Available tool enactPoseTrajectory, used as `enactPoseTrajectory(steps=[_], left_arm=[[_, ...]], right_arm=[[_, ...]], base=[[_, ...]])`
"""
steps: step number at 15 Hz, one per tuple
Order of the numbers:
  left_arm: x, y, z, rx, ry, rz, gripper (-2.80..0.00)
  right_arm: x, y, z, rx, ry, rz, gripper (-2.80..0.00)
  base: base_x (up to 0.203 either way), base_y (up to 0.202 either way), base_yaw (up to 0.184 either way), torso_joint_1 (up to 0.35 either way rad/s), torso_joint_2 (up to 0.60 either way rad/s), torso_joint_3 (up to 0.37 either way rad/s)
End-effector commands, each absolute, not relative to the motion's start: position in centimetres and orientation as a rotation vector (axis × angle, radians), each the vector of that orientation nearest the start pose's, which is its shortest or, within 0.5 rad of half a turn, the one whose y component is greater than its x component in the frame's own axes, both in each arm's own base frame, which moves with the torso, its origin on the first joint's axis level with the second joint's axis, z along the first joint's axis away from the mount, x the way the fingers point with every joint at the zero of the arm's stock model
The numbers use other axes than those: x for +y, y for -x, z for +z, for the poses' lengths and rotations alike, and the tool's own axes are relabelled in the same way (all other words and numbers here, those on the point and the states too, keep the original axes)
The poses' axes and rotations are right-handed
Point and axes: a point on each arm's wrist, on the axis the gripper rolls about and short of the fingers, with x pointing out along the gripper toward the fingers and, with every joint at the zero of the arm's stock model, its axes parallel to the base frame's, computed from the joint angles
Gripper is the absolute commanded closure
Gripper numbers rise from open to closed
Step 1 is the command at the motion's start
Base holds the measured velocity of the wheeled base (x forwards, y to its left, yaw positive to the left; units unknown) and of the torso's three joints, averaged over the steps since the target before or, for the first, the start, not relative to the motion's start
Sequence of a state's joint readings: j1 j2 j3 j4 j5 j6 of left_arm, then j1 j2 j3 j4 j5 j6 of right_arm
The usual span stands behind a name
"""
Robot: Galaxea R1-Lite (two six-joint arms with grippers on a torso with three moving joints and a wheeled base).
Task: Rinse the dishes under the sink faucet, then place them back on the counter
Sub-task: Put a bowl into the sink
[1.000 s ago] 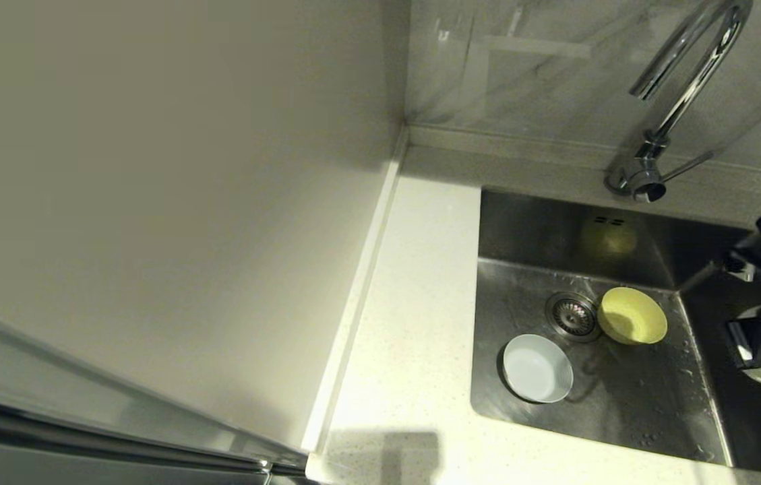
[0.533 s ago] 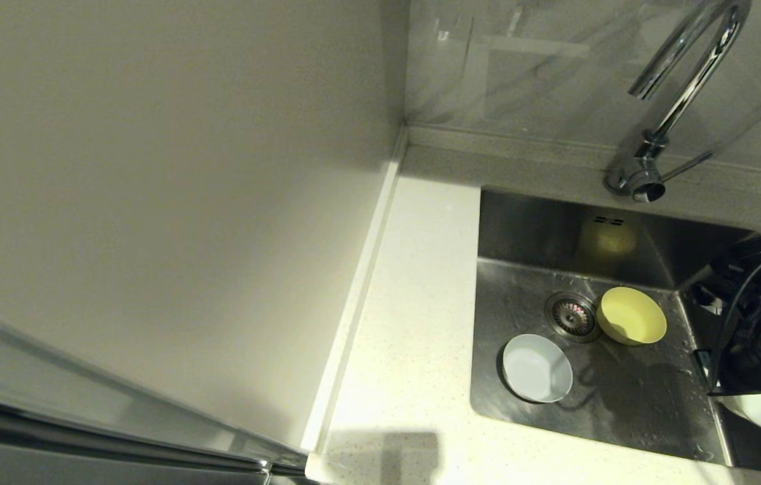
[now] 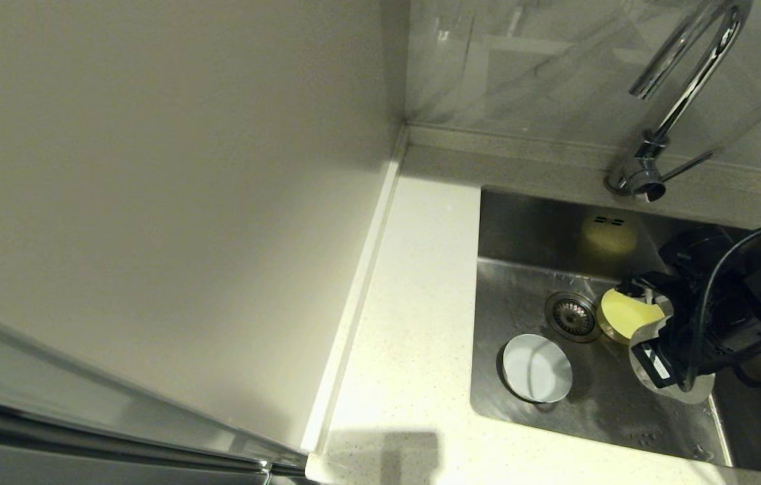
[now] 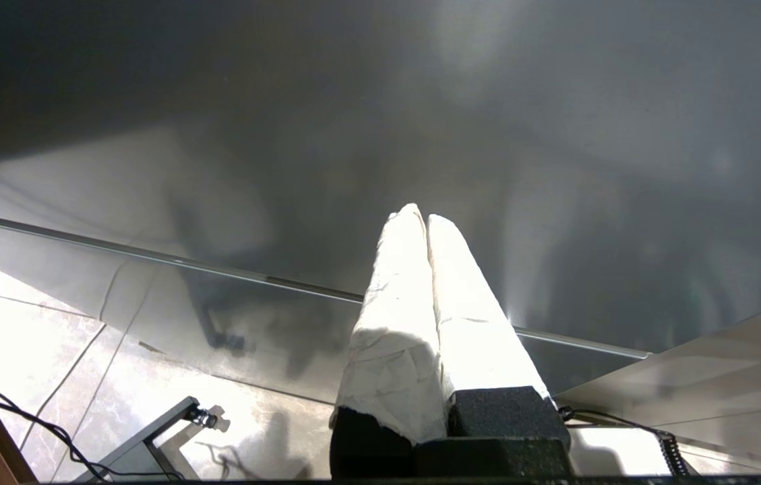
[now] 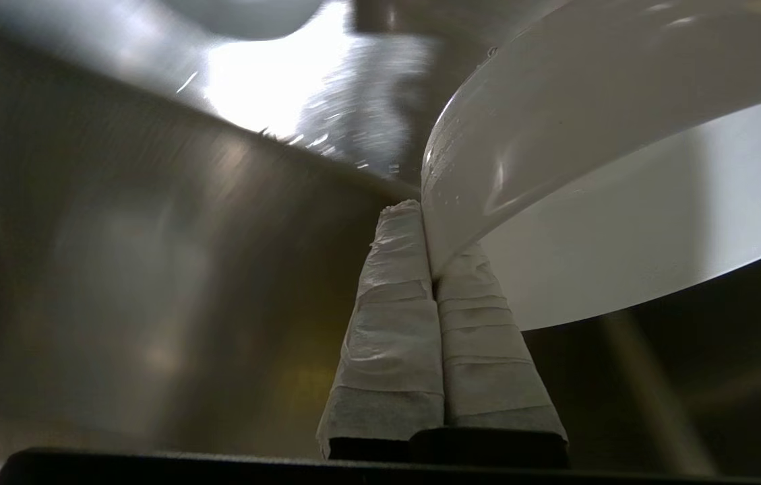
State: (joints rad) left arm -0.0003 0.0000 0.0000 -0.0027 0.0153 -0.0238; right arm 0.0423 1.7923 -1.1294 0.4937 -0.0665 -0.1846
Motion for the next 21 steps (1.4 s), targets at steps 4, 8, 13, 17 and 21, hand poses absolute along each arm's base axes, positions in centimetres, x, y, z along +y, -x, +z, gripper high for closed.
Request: enactPoseTrajectory(steps=[4, 8, 13, 17, 21], left_arm=[[0.0, 2.3, 7.6, -0.006, 0.025, 0.014, 0.00], [0.0, 2.3, 7.6, -0.006, 0.025, 0.014, 0.00], [0.0, 2.3, 7.6, -0.006, 0.025, 0.015, 0.00], [0.0, 2.3, 7.6, -0.006, 0.025, 0.015, 0.00], [0.0, 2.3, 7.6, -0.007, 0.025, 0.016, 0.00]], right_arm=[[2.7, -29.7, 14.9, 1.114, 0.501, 0.378, 0.00], [4.2, -31.8, 14.0, 0.996, 0.584, 0.331, 0.00], [5.0, -34.0, 12.1, 0.848, 0.607, 0.263, 0.00], [5.2, -35.2, 10.2, 0.842, 0.698, 0.310, 0.00], [5.5, -36.6, 8.1, 0.855, 0.779, 0.357, 0.00]], base=[[0.000, 0.000, 0.000, 0.000, 0.00, 0.000], [0.000, 0.000, 0.000, 0.000, 0.00, 0.000], [0.000, 0.000, 0.000, 0.000, 0.00, 0.000], [0.000, 0.000, 0.000, 0.000, 0.00, 0.000], [0.000, 0.000, 0.000, 0.000, 0.00, 0.000]])
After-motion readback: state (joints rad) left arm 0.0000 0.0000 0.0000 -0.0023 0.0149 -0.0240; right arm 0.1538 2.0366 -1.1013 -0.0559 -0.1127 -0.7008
